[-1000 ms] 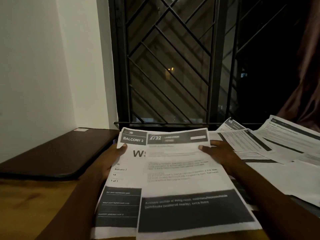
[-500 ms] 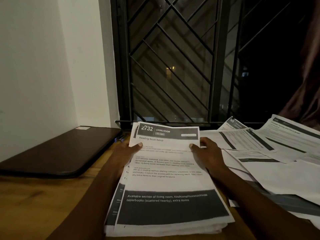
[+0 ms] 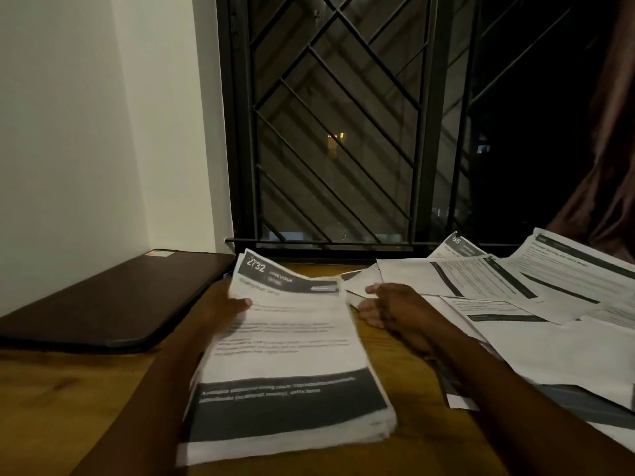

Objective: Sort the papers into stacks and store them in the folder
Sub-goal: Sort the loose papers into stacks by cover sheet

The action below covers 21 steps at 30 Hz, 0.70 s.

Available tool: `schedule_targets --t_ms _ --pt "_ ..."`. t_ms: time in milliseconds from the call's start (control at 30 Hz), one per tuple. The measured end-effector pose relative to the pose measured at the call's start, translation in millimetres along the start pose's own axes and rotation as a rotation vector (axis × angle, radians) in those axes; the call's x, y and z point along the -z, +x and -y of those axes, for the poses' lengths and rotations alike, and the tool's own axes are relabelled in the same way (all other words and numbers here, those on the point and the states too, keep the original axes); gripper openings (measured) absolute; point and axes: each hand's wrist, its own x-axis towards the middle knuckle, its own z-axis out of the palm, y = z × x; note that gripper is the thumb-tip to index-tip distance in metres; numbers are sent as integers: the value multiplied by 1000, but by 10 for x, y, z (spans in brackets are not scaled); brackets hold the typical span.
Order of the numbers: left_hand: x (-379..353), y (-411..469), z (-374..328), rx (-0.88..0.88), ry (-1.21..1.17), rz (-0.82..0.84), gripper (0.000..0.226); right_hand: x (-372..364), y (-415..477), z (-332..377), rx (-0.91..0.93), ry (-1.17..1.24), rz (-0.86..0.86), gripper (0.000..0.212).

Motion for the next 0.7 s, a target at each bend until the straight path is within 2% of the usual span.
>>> schedule_targets --t_ms 67,133,167,267,400,500,700 --pt "55 -21 -9 -15 105 -62 17 137 50 -28 46 -351 -73 24" --pt "55 -7 -24 -31 148 -113 30 231 84 -49 201 -687 -208 22" --pt "30 1 -31 -26 144 -132 32 260 86 -56 276 -747 -267 21" --pt "-58 -76 -98 26 13 -90 26 335 124 -56 379 -726 -361 18" --pt "-79 -142 -155 87 -78 -64 24 287 241 -200 298 -872 -262 35" --pt "-85 -177 -176 103 -101 -75 24 238 363 -296 279 -1014 -278 43" --pt "-95 -138 -138 113 -30 -112 19 237 503 -266 311 -1313 -367 31"
